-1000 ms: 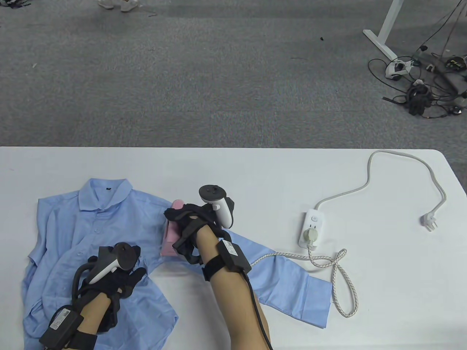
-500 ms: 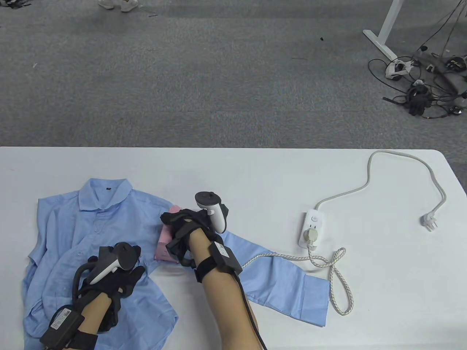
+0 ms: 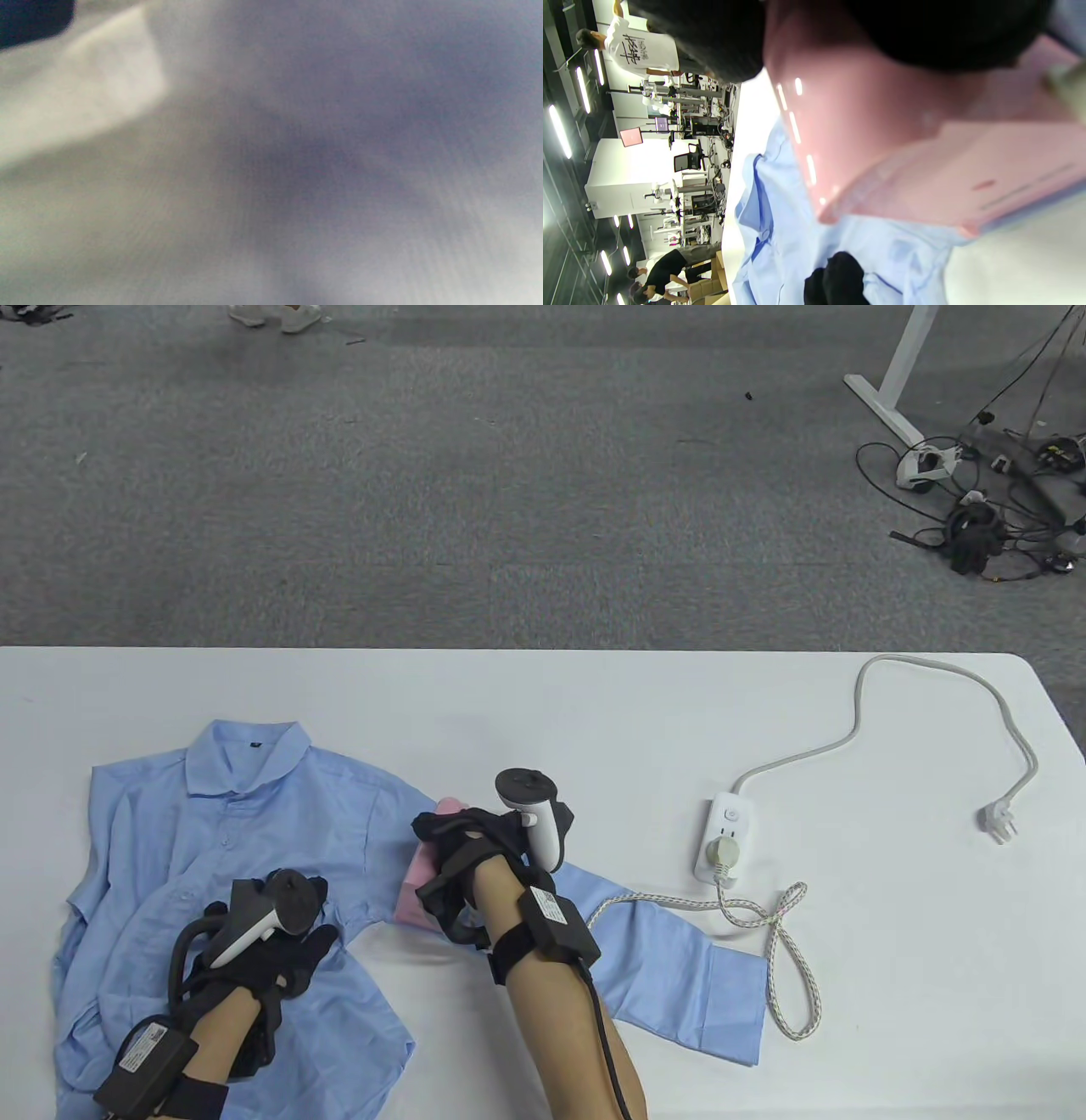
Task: Iron long-sleeve shirt with electric iron on table
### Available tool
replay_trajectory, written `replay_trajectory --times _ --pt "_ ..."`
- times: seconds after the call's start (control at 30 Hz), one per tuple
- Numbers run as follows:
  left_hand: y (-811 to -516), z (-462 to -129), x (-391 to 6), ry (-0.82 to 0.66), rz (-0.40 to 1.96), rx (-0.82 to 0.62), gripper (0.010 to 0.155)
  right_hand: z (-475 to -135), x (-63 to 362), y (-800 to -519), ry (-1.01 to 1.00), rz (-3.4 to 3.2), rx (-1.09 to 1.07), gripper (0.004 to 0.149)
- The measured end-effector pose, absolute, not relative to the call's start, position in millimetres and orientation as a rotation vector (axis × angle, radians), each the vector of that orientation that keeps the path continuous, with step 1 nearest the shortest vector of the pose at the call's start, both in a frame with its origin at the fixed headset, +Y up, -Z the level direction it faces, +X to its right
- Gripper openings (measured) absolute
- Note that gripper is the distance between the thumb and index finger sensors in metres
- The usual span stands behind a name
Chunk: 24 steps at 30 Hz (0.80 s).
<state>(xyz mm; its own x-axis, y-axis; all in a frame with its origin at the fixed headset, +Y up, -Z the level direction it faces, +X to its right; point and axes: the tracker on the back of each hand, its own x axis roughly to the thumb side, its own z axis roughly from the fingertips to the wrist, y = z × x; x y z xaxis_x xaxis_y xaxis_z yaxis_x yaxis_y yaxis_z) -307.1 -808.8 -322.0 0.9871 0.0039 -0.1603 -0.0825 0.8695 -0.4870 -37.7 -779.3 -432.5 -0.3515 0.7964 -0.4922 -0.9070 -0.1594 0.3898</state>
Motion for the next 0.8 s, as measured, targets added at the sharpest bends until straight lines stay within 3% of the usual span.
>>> replay_trajectory --times 0.8 --pt "-809.6 -321.4 -306.9 0.159 0.038 -0.502 0.069 -382.8 64.9 -766.8 0.621 1.836 -0.421 0.064"
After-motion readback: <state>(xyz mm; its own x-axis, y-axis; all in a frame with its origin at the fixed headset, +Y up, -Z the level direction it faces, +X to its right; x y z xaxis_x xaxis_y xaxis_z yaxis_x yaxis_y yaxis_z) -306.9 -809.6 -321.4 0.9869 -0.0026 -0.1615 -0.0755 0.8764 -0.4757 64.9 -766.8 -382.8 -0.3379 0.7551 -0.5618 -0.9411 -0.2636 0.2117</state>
